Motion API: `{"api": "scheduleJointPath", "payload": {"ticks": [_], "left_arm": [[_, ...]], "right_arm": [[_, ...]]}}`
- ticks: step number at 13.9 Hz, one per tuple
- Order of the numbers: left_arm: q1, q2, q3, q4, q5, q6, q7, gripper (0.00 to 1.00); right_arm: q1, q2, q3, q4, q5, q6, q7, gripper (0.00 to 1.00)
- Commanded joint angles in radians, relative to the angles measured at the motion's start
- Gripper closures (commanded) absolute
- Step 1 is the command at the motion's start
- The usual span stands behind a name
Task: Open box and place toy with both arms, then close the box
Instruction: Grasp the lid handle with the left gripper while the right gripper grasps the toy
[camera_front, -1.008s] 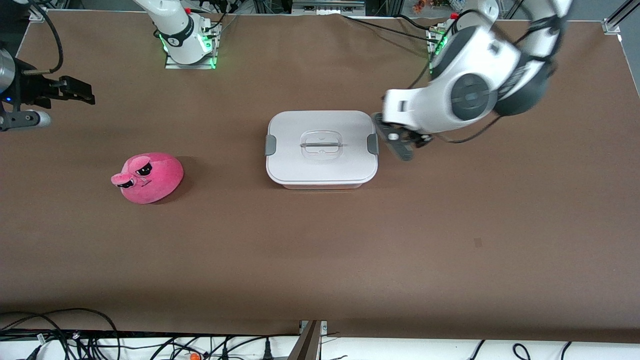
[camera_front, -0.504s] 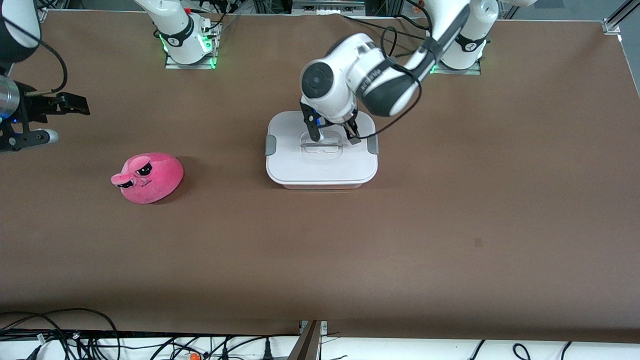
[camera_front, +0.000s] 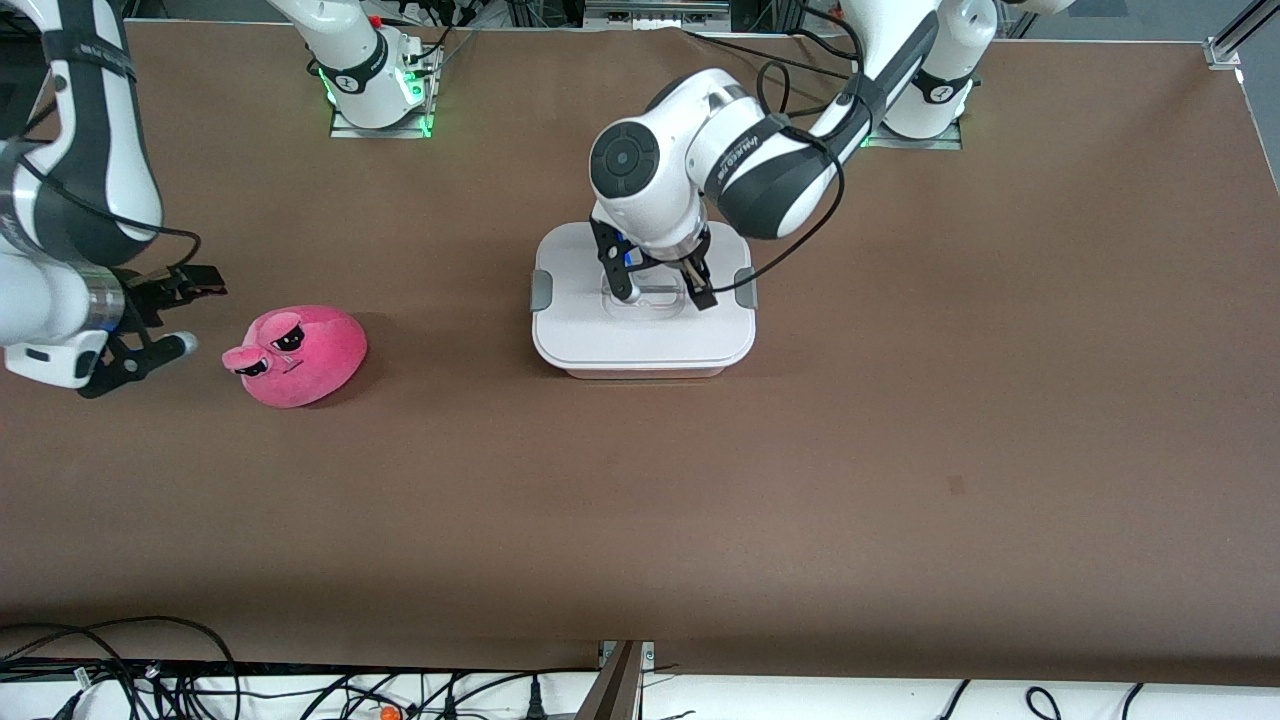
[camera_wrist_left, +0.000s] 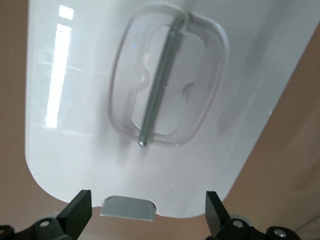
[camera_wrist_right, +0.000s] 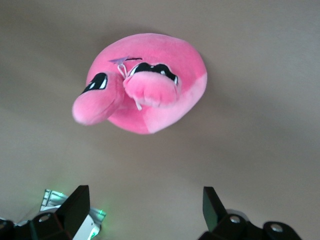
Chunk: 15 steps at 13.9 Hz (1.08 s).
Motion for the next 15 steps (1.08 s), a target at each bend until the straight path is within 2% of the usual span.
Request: {"api": "scheduleJointPath", "payload": {"ticks": [1, 4, 5, 6, 7, 9, 10, 11, 13, 15], "left_arm": [[-0.036, 0.078, -0.003, 0.080, -0.014, 0.003, -0.035, 0.00], [-0.076, 0.122, 0.000, 0.083, -0.007, 0.065, -0.095, 0.01], [-0.077, 0.127, -0.002, 0.080, -0.007, 0.076, -0.095, 0.05], [-0.077, 0.133, -0.002, 0.080, -0.009, 0.076, -0.092, 0.16], [-0.079, 0.133, -0.002, 0.081, -0.009, 0.076, -0.091, 0.33], [-0.079, 0.131, -0.002, 0.083, -0.009, 0.073, -0.091, 0.75], [-0.081, 0.131, -0.002, 0.084, -0.009, 0.069, -0.095, 0.85], [-0.094, 0.128, -0.002, 0.084, -0.007, 0.067, -0.097, 0.87], [-0.094, 0.124, -0.002, 0.086, -0.007, 0.066, -0.097, 1.00], [-0.094, 0.121, -0.002, 0.086, -0.007, 0.060, -0.097, 1.00]], "right_arm": [[-0.012, -0.013, 0.004, -0.112, 0.031, 0.097, -0.064, 0.00], [-0.014, -0.013, 0.004, -0.184, 0.044, 0.193, -0.104, 0.00], [-0.014, -0.013, 0.004, -0.195, 0.047, 0.213, -0.116, 0.00], [-0.014, -0.013, 0.004, -0.218, 0.047, 0.251, -0.133, 0.00], [-0.014, -0.013, 0.004, -0.247, 0.047, 0.303, -0.146, 0.00], [-0.014, -0.004, 0.007, -0.252, 0.054, 0.351, -0.147, 0.00], [-0.012, -0.001, 0.010, -0.249, 0.070, 0.369, -0.149, 0.00], [-0.012, 0.004, 0.012, -0.250, 0.087, 0.386, -0.147, 0.00], [-0.009, 0.034, 0.015, -0.249, 0.109, 0.450, -0.147, 0.00], [-0.006, 0.045, 0.032, -0.247, 0.124, 0.492, -0.147, 0.00]]}}
